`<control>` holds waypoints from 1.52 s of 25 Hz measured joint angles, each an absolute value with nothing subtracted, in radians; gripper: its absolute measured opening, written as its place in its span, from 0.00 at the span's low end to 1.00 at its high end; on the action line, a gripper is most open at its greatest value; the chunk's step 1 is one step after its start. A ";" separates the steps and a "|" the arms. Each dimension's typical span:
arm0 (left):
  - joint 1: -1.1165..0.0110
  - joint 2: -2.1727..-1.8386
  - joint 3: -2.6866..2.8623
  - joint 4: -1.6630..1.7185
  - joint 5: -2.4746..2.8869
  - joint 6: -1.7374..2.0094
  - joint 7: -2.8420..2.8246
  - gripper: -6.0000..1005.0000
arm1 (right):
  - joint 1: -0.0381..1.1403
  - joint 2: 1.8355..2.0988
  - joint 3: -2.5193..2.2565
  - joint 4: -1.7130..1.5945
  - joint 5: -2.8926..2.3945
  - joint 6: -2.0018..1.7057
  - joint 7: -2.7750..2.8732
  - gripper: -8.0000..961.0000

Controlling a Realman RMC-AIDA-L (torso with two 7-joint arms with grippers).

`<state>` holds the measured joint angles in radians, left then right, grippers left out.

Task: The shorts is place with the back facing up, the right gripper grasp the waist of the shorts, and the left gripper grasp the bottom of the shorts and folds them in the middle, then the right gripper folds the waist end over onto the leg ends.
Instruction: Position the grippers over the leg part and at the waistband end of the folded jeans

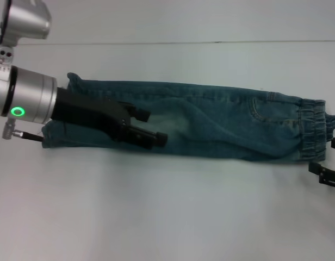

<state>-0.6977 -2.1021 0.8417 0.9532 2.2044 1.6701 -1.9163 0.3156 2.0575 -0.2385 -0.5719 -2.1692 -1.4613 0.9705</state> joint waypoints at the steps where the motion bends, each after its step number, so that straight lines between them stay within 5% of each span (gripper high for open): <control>1: -0.700 -2.106 0.847 0.955 2.204 1.668 -1.917 0.93 | 0.322 2.058 -0.243 -0.569 -2.170 -1.453 0.971 0.93; 16: -0.696 -2.114 0.846 0.958 2.201 1.615 -1.916 0.93 | 0.388 2.041 -0.340 -0.492 -2.223 -1.356 0.953 0.89; 21: -0.695 -2.115 0.849 0.954 2.198 1.588 -1.908 0.93 | 0.374 2.041 -0.329 -0.502 -2.211 -1.367 0.940 0.66; 24: -0.695 -2.122 0.849 0.953 2.198 1.574 -1.898 0.93 | 0.368 2.039 -0.325 -0.505 -2.201 -1.385 0.927 0.40; 35: -0.693 -2.129 0.869 0.924 2.200 1.555 -1.852 0.93 | 0.346 2.039 -0.283 -0.579 -2.197 -1.475 0.930 0.18; 38: -0.686 -2.153 0.870 0.906 2.196 1.504 -1.817 0.93 | 0.338 2.052 -0.256 -0.639 -2.197 -1.518 0.953 0.11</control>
<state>-0.6861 -2.1533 0.8698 0.9063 2.1964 1.5042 -1.8169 0.3384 2.0518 -0.2561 -0.6395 -2.1967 -1.5181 0.9535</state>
